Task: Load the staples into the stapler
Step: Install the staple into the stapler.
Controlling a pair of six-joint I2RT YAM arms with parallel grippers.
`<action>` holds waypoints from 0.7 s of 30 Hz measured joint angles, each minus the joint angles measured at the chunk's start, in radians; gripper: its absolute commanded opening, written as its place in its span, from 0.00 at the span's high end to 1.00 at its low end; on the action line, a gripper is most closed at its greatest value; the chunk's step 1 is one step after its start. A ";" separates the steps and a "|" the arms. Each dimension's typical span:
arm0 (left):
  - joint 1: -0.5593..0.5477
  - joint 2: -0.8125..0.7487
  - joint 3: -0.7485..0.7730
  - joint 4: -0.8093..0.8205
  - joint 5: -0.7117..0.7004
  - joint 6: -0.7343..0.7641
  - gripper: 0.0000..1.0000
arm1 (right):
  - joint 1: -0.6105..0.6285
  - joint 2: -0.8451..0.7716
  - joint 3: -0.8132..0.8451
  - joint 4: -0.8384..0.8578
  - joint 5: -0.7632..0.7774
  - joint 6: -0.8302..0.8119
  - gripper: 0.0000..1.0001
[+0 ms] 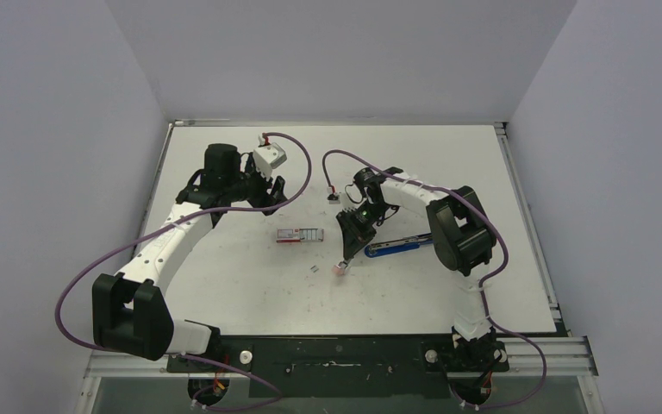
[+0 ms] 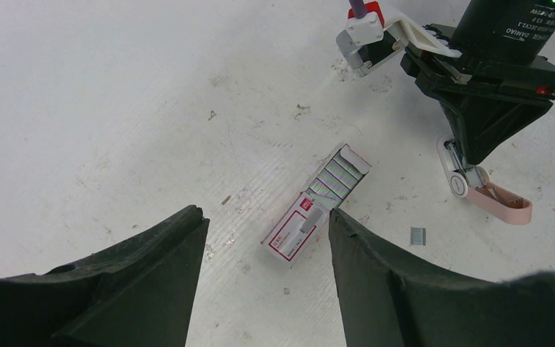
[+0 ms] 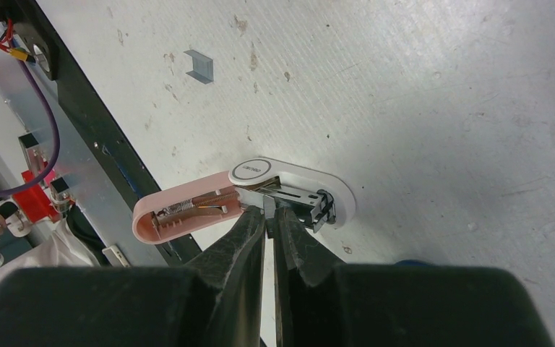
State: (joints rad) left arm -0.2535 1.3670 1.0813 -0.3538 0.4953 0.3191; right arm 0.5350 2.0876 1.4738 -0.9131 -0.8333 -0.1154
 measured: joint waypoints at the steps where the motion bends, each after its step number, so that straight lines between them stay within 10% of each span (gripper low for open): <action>1: 0.000 0.000 0.000 0.000 0.000 0.000 0.40 | 0.003 0.000 -0.001 0.001 0.000 0.001 0.95; 21: 0.000 0.000 0.000 0.000 0.000 -0.002 0.40 | 0.003 0.000 -0.018 0.019 0.010 0.010 0.90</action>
State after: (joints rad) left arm -0.2535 1.3670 1.0813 -0.3534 0.4957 0.3176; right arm 0.5385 2.0876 1.4563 -0.8944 -0.8230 -0.1055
